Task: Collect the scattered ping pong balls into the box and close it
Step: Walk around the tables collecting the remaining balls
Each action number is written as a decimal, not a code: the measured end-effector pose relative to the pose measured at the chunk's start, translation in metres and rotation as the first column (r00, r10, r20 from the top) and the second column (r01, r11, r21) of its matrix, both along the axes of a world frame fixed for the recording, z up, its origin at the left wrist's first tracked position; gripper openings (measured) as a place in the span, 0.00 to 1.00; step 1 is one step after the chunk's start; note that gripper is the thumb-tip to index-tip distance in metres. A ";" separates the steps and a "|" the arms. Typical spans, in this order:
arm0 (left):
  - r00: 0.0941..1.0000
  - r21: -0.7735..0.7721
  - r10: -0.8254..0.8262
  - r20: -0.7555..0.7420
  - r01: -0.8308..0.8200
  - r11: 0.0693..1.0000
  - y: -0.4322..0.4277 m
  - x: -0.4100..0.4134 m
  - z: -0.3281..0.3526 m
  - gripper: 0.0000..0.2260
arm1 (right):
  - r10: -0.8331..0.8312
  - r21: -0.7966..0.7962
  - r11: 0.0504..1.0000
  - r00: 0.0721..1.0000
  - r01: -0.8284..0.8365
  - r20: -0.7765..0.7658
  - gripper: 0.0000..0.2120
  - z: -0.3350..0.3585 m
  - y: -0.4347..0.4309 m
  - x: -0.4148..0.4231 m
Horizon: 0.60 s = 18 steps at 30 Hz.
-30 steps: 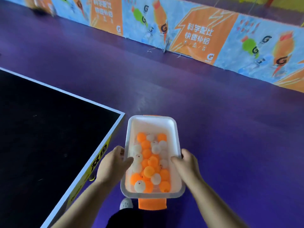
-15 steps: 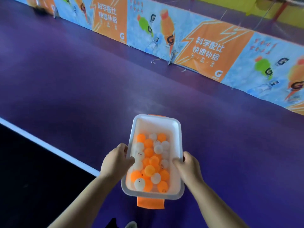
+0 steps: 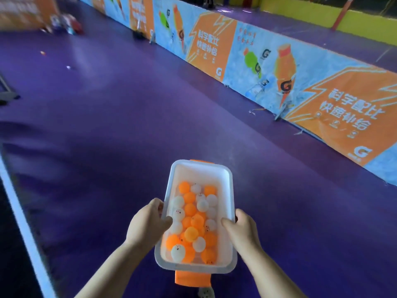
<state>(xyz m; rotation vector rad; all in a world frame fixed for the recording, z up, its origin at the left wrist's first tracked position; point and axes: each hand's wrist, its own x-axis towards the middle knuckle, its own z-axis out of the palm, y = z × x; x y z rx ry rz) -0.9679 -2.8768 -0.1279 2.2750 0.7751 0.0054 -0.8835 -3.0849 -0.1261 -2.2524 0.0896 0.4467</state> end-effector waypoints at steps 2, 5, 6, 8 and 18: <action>0.996 -0.009 0.086 -0.003 -0.086 0.996 0.003 0.033 0.008 0.06 | 0.068 -0.026 0.997 0.998 -0.068 0.011 0.09 0.008 0.013 0.049; 0.978 -0.033 0.210 0.001 -0.210 0.977 0.014 0.076 0.013 0.06 | 0.176 -0.069 0.982 0.984 -0.175 0.009 0.11 0.017 0.042 0.118; 0.969 -0.034 0.246 -0.006 -0.246 0.969 0.019 0.085 0.014 0.06 | 0.208 -0.080 0.975 0.978 -0.208 -0.004 0.11 0.018 0.055 0.136; 0.942 -0.048 0.336 -0.018 -0.336 0.941 0.035 0.098 0.014 0.06 | 0.282 -0.066 0.956 0.959 -0.284 -0.036 0.10 0.016 0.086 0.164; 0.842 -0.020 0.539 -0.016 -0.539 0.842 0.190 0.166 -0.001 0.05 | 0.526 -0.036 0.842 0.833 -0.538 -0.170 0.03 -0.012 0.269 0.259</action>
